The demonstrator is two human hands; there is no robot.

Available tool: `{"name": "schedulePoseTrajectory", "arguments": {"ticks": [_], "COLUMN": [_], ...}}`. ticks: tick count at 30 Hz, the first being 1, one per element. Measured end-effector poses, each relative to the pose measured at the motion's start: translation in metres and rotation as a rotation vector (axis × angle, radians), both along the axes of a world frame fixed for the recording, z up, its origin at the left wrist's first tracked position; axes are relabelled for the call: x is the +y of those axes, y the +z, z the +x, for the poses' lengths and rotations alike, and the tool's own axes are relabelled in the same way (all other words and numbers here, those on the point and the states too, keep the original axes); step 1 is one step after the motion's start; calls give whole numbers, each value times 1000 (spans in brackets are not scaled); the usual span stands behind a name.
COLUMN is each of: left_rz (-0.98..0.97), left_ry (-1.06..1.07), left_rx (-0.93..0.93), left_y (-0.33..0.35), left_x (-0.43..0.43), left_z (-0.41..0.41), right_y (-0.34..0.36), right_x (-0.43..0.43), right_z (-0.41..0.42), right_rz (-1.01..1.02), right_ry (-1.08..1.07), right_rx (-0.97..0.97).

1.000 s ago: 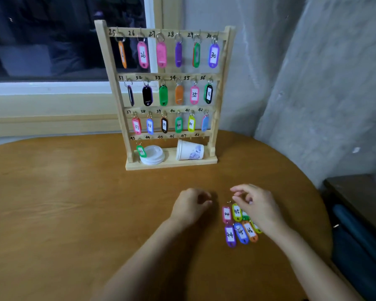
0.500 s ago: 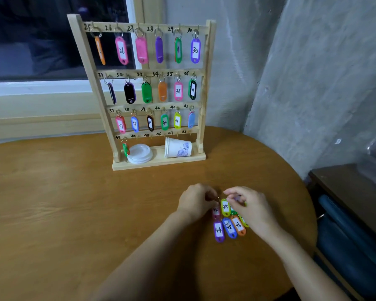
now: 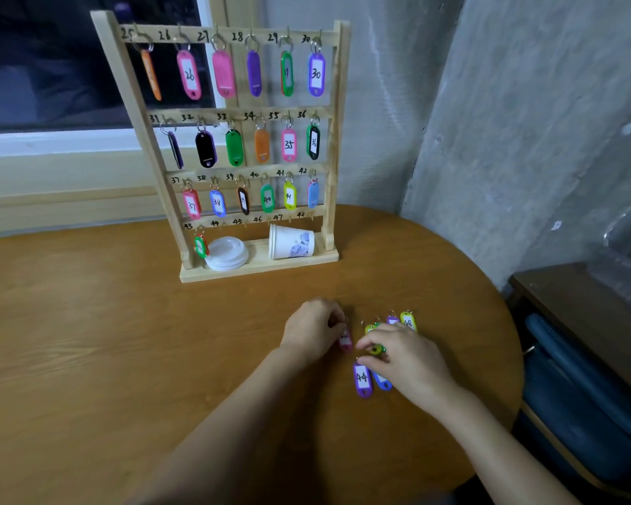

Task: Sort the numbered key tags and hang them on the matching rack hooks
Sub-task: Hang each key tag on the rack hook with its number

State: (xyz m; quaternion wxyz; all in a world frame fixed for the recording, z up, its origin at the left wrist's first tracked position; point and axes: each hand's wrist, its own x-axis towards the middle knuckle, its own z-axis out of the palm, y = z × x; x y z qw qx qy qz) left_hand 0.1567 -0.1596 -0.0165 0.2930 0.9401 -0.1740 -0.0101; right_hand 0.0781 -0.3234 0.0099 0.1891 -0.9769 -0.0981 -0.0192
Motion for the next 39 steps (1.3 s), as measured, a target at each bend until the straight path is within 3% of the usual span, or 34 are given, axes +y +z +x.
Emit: {"name": "schedulePoseTrajectory", "arguments": {"ticks": [7,12,23,39], "left_rz": [-15,13,-149,-498], "left_ry": [-10,-25,39,394], "left_rx": [20,-1,-42,5], "left_y": [0,0,21,75], "left_x": [1,0,34,143], "left_z": [-2,0,7,40], "right_y": [-2,-2,22,63], "right_x": [4,2,21,116], "right_z": [3,1,26,101], "right_rz": [-100,-48,114,242], "right_ry": [16,-25,-61,121], "right_rx": [17,-1,-11,-21]}}
